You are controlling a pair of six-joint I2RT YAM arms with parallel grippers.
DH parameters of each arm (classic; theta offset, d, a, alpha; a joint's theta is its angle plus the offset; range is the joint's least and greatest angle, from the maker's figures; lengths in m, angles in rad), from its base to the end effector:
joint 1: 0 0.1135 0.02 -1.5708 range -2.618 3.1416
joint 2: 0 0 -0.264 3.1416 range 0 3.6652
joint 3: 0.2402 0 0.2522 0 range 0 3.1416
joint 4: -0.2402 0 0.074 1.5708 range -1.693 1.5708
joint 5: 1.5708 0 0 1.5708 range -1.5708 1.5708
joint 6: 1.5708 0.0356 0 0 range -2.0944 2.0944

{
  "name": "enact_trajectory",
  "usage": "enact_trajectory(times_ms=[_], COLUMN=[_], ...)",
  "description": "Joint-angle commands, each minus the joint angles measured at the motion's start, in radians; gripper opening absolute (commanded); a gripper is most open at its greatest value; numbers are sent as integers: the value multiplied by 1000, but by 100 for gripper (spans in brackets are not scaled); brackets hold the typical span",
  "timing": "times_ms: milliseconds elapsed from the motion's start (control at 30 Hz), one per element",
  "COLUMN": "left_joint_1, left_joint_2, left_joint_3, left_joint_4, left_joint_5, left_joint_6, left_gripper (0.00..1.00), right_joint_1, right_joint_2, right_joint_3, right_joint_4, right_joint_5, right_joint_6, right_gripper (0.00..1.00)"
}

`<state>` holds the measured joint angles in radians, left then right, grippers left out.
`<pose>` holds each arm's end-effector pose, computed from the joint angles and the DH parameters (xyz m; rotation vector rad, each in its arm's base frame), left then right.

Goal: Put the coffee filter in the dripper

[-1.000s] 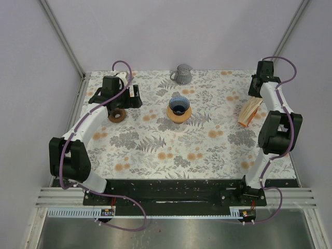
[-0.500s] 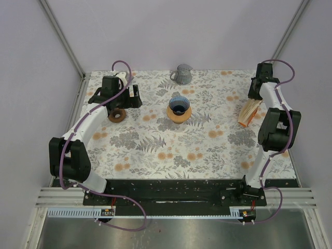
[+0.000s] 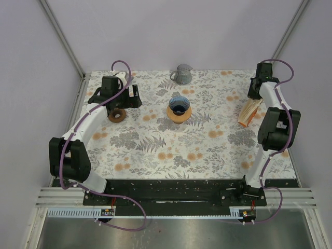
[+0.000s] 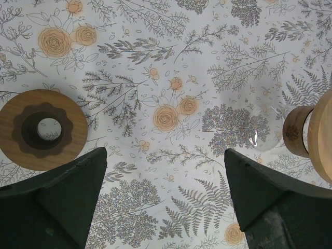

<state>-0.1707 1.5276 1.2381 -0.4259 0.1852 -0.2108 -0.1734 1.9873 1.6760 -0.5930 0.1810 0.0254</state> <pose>0.3367 -0.0647 0.2933 0.0513 2.3047 -0.4091 0.4380 -0.0832 0.2513 0.3230 2.4554 -0.2874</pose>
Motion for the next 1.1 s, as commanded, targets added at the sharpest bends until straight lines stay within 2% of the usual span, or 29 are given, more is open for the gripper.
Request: enact_trajectory(times_ms=[0, 133, 700, 1067], left_joint_1=[8, 8, 10, 10], left_joint_2=[6, 3, -11, -26], left_joint_3=[41, 41, 40, 89], left_joint_4=[13, 13, 13, -13], left_joint_5=[23, 26, 33, 158], left_joint_6=[-13, -15, -15, 48], left_gripper=[99, 99, 99, 96], right_joint_1=[-6, -6, -5, 35], right_joint_2=[-34, -73, -255, -435], right_joint_3=[22, 16, -51, -73], right_joint_4=[9, 7, -1, -47], right_joint_5=[-5, -2, -49, -87], right_joint_6=[-7, -5, 39, 87], right_gripper=[5, 0, 0, 0])
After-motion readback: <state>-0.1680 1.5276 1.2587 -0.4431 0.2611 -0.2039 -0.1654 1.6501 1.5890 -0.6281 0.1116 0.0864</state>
